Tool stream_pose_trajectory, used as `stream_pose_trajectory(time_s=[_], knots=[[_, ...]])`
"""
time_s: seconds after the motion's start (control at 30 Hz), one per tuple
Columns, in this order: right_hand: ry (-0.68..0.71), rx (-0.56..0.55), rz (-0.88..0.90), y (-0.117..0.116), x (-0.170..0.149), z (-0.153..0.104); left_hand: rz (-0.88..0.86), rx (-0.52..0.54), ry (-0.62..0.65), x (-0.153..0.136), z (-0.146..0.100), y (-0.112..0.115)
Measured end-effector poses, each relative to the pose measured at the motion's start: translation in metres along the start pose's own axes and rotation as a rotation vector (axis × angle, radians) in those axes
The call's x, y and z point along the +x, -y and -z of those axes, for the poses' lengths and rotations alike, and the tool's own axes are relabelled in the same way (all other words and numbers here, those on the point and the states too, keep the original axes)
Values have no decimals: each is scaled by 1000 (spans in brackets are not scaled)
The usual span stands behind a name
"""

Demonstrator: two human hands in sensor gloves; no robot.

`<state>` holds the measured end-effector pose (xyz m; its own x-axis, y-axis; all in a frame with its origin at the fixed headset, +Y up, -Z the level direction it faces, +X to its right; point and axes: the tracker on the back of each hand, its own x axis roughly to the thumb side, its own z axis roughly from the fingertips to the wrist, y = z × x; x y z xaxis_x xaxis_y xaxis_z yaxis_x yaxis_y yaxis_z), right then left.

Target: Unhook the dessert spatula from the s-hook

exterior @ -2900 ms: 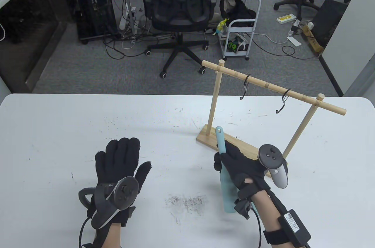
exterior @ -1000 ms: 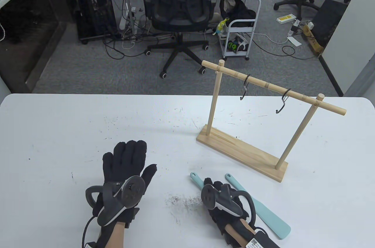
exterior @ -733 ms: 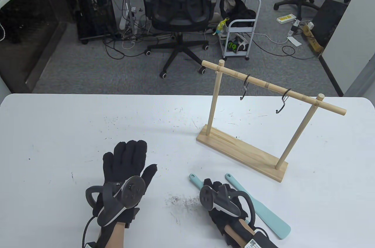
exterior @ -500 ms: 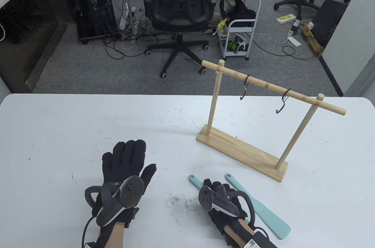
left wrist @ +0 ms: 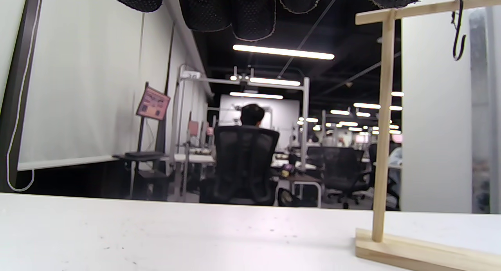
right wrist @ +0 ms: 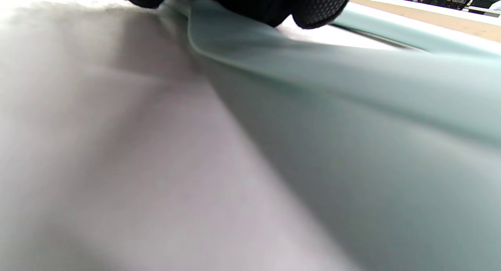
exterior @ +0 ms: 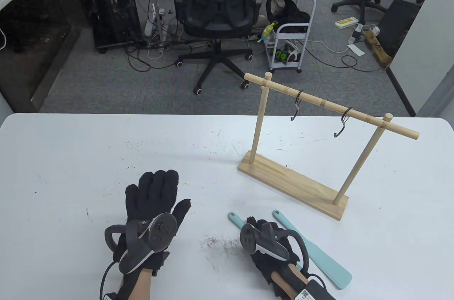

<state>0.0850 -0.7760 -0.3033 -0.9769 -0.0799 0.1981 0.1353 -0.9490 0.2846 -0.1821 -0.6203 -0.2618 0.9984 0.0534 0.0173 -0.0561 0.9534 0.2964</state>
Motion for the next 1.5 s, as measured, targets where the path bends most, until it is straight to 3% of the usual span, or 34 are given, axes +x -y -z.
stream_pose_trajectory(time_s=[0.33, 0.9, 1.13, 1.33, 1.5], knots=[[16, -55, 170, 30, -25, -9, 4, -7, 2, 2, 0, 1], [89, -432, 628, 112, -100, -47, 0, -8, -7, 1, 1, 1], [88, -523, 655, 130, -103, -59, -5, -7, -8, 0, 1, 3], [58, -586, 597, 131, -98, -65, -7, -11, -11, -1, 1, 3], [74, -538, 486, 129, -93, -69, -6, -17, -13, 0, 1, 4]])
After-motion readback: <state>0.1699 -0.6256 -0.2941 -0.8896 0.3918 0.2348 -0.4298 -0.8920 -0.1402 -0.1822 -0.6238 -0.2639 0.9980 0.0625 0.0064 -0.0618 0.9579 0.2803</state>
